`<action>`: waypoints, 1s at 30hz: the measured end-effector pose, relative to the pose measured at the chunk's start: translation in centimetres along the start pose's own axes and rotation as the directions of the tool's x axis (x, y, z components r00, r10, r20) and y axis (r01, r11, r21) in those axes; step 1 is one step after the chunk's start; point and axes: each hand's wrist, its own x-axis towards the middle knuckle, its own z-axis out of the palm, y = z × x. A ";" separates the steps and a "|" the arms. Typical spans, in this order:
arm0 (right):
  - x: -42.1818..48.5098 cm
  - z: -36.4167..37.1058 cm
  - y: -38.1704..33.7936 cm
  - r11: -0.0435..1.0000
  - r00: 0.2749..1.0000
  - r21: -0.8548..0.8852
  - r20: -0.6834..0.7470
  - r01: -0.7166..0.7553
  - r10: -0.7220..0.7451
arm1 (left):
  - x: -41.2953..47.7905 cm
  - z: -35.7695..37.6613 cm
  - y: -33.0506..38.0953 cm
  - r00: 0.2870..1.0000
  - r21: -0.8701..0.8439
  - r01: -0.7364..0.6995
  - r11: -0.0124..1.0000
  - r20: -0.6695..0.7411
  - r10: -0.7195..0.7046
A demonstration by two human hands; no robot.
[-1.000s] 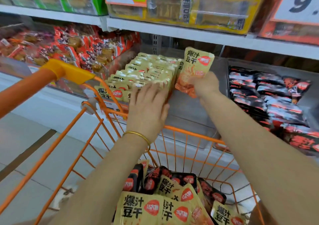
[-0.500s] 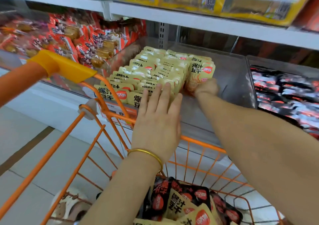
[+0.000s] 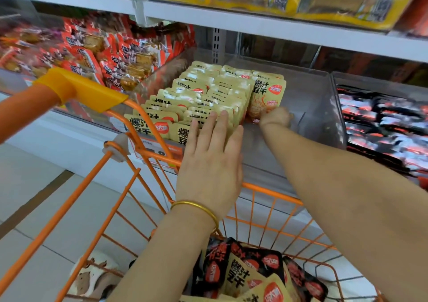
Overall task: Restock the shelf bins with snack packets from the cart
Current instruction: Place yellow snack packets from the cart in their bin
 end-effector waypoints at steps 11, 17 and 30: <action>0.0 0.1 0.1 0.996 0.998 0.064 -0.011 -0.067 0.068 | 0.0 0.0 0.1 1.000 0.012 0.005 1.000 0.009 -0.005; -1.6 -1.6 -1.3 0.983 0.987 0.089 0.023 -0.161 0.159 | 0.0 0.1 -0.1 1.000 0.014 -0.008 1.000 -0.003 0.008; -19.3 -17.0 6.5 0.819 0.567 0.441 0.592 0.366 -0.572 | -1.9 -4.2 0.9 0.984 -0.162 -0.166 0.973 -0.094 0.153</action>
